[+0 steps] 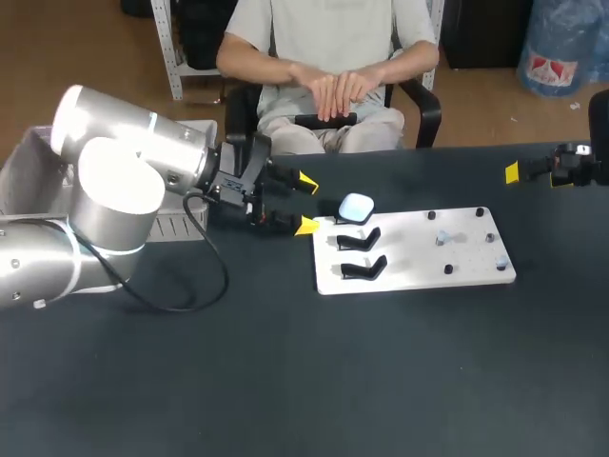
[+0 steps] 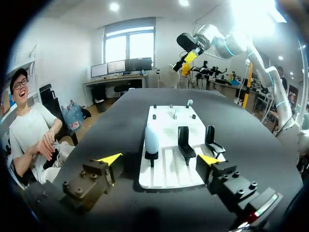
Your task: Pick up each earbud case from the left stands, insert the matching earbuds, close the lid, and place the case in the box.
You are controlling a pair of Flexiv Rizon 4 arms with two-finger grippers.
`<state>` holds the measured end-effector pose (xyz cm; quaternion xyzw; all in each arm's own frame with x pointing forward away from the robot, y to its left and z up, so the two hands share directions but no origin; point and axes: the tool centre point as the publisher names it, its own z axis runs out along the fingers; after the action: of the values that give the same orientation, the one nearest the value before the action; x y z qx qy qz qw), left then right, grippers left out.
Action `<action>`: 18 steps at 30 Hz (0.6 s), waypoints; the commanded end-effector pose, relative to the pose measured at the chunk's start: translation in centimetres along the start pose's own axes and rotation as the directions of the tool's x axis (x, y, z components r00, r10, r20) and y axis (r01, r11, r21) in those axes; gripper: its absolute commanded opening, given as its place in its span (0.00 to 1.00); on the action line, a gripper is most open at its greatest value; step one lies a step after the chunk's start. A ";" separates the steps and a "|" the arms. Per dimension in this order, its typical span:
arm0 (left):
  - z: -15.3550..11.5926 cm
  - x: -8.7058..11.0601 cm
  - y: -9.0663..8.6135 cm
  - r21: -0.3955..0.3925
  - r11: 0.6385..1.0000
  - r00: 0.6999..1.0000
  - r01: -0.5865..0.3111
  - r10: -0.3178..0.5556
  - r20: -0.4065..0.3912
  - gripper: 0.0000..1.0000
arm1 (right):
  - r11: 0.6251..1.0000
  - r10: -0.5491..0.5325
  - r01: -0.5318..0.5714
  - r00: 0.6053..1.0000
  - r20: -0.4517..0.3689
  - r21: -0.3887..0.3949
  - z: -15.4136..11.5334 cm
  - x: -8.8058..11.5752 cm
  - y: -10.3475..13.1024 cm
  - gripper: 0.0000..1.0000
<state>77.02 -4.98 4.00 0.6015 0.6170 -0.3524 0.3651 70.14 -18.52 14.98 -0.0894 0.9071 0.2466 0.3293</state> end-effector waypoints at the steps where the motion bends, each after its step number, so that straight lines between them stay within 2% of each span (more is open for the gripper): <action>1: 1.0 0.0 1.7 0.022 1.000 1.000 -0.005 0.005 0.004 0.93 | 1.000 -0.001 0.001 1.000 0.000 -0.002 0.0 0.0 -0.1 1.00; 2: 1.1 -0.1 1.9 0.023 1.000 1.000 -0.006 0.006 0.005 0.81 | 1.000 -0.001 0.001 1.000 0.000 -0.002 0.0 0.0 -0.1 1.00; 3: 1.1 -0.2 2.0 0.024 1.000 1.000 -0.006 0.006 0.007 0.50 | 1.000 -0.001 0.001 1.000 0.000 -0.002 0.0 0.0 -0.1 1.00; 5: 1.3 -0.3 2.1 0.026 1.000 1.000 -0.007 0.007 0.008 0.50 | 1.000 -0.001 0.001 1.000 0.000 -0.002 0.0 0.0 -0.1 1.00; 6: 1.5 -0.3 2.1 0.032 0.999 1.000 -0.008 0.007 0.008 0.59 | 1.000 -0.001 0.001 1.000 0.000 -0.002 0.0 0.0 -0.1 1.00; 9: 1.9 -0.2 1.8 0.043 0.999 1.000 -0.012 0.012 0.000 0.64 | 1.000 -0.001 0.001 1.000 0.000 -0.002 0.0 0.0 -0.1 1.00; 12: 2.5 -0.2 1.4 0.051 0.999 1.000 -0.017 0.017 -0.007 0.58 | 1.000 -0.001 0.001 1.000 0.000 -0.002 0.0 0.0 -0.1 1.00; 18: 3.1 -0.4 1.0 0.064 0.998 1.000 -0.011 0.012 -0.007 0.57 | 1.000 -0.001 0.001 1.000 0.000 -0.002 0.0 0.0 -0.1 1.00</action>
<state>77.91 -7.63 3.00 0.6171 0.6040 -0.3664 0.3466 70.14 -18.53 14.98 -0.0894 0.9071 0.2466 0.3293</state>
